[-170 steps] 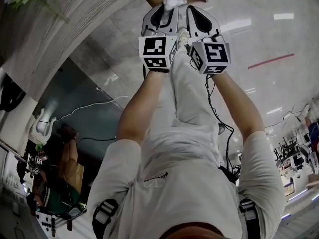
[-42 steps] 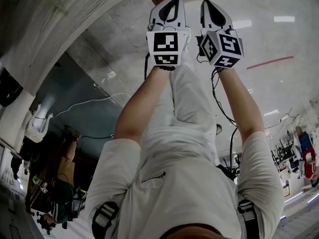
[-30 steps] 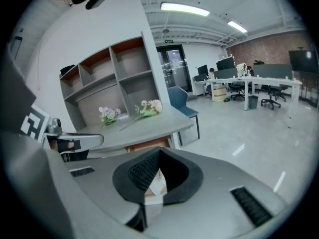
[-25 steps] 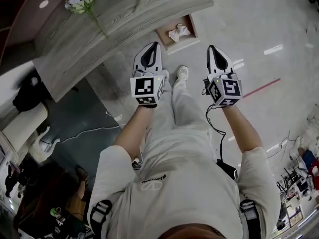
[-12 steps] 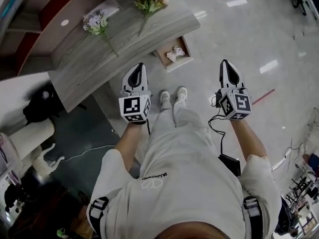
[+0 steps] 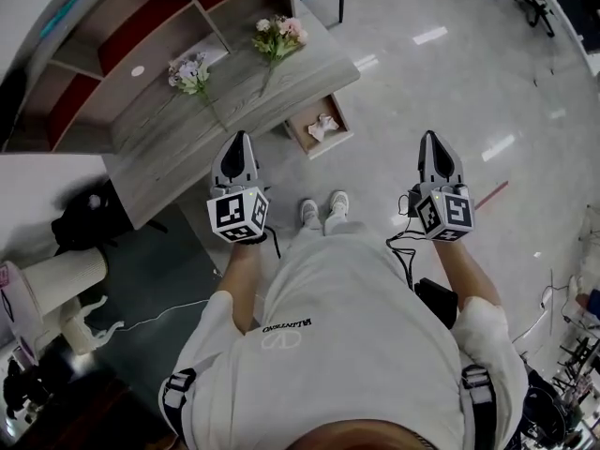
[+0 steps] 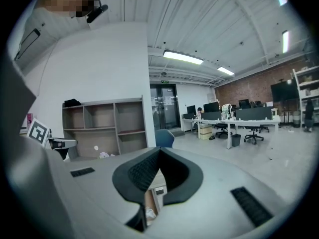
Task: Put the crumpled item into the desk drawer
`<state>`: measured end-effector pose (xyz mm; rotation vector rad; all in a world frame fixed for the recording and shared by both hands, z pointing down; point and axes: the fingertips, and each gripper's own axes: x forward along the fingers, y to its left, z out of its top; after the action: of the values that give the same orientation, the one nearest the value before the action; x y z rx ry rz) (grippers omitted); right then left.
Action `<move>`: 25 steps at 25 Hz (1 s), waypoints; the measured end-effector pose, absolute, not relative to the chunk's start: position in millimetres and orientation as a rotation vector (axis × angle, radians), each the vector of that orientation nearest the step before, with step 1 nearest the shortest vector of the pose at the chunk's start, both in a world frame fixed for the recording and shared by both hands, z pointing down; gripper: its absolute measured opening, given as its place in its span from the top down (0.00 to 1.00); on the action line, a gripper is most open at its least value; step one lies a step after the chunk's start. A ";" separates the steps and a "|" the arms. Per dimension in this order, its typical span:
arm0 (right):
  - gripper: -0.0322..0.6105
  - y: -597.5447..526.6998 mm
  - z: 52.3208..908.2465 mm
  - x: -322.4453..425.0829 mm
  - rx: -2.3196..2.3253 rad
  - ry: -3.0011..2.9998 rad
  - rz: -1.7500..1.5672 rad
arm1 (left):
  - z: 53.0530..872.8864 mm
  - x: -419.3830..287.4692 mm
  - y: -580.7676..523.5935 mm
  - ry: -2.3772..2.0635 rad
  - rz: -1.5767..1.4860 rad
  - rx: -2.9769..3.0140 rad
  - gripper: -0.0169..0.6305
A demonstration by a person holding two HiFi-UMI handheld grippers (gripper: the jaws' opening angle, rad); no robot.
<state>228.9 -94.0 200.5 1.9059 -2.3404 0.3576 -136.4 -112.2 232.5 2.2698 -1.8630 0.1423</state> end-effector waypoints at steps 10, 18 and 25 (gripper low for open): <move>0.95 -83.6 151.5 231.1 1.913 -2.406 0.234 | 177.8 -143.9 -101.0 -1.943 0.047 2.318 0.97; 0.95 -76.4 144.2 234.0 1.941 -2.404 0.230 | 167.4 -140.2 -89.6 -1.954 0.007 2.323 0.97; 0.95 -74.6 146.0 232.7 1.933 -2.413 0.245 | 164.5 -143.8 -87.9 -1.972 0.000 2.319 0.97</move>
<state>232.7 -74.6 146.0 1.9333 -2.4131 0.2446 -143.8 -87.9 164.5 2.3186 -1.9721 -0.0003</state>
